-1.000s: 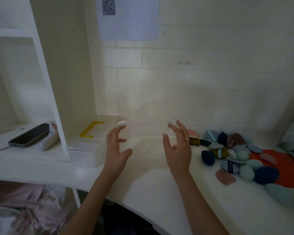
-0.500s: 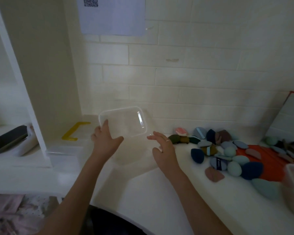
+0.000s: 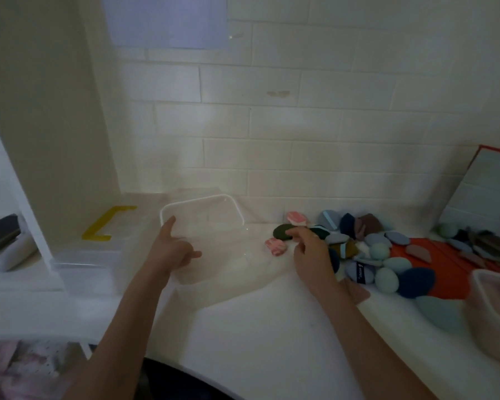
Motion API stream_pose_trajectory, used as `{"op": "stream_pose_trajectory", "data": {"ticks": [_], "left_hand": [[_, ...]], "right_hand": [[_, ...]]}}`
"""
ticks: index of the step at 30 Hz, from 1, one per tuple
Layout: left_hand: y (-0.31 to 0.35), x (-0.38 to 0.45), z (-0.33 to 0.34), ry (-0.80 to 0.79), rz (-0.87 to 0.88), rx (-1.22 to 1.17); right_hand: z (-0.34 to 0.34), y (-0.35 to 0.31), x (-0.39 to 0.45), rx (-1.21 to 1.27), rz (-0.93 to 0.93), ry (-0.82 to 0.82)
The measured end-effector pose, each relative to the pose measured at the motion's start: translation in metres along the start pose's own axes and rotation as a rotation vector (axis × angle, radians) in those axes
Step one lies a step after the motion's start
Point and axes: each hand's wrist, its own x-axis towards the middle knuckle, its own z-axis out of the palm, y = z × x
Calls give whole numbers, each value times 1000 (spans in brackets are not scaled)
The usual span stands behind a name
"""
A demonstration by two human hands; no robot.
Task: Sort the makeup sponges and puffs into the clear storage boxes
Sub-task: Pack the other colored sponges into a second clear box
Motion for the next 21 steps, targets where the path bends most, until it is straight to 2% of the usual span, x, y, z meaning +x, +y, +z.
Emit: {"op": "stream_pose_trajectory", "data": {"ticks": [2, 4, 6, 8, 13, 16, 18, 19, 21], "left_hand": [[-2, -5, 3, -18, 28, -144], [-6, -8, 6, -34, 73, -276], [-10, -10, 9, -74, 120, -280], [-14, -12, 14, -137, 146, -234], [-17, -16, 24, -255, 216, -155], [-15, -20, 29, -271, 259, -142], [-13, -21, 34, -293, 269, -132], [-13, -21, 36, -300, 274, -127], [-13, -21, 42, -318, 274, -128]], "right_hand": [[-4, -1, 1, 29, -50, 20], [-7, -3, 4, 64, -101, 110], [-14, -3, 7, 3, -125, 237], [-25, -1, 10, -106, -76, 281], [-53, 12, 9, -132, 97, 67], [-80, 21, 13, -210, 73, 160], [-101, 31, 19, -359, 121, 151], [-110, 37, 22, -500, 170, 80], [-125, 38, 24, -822, 327, -205]]}}
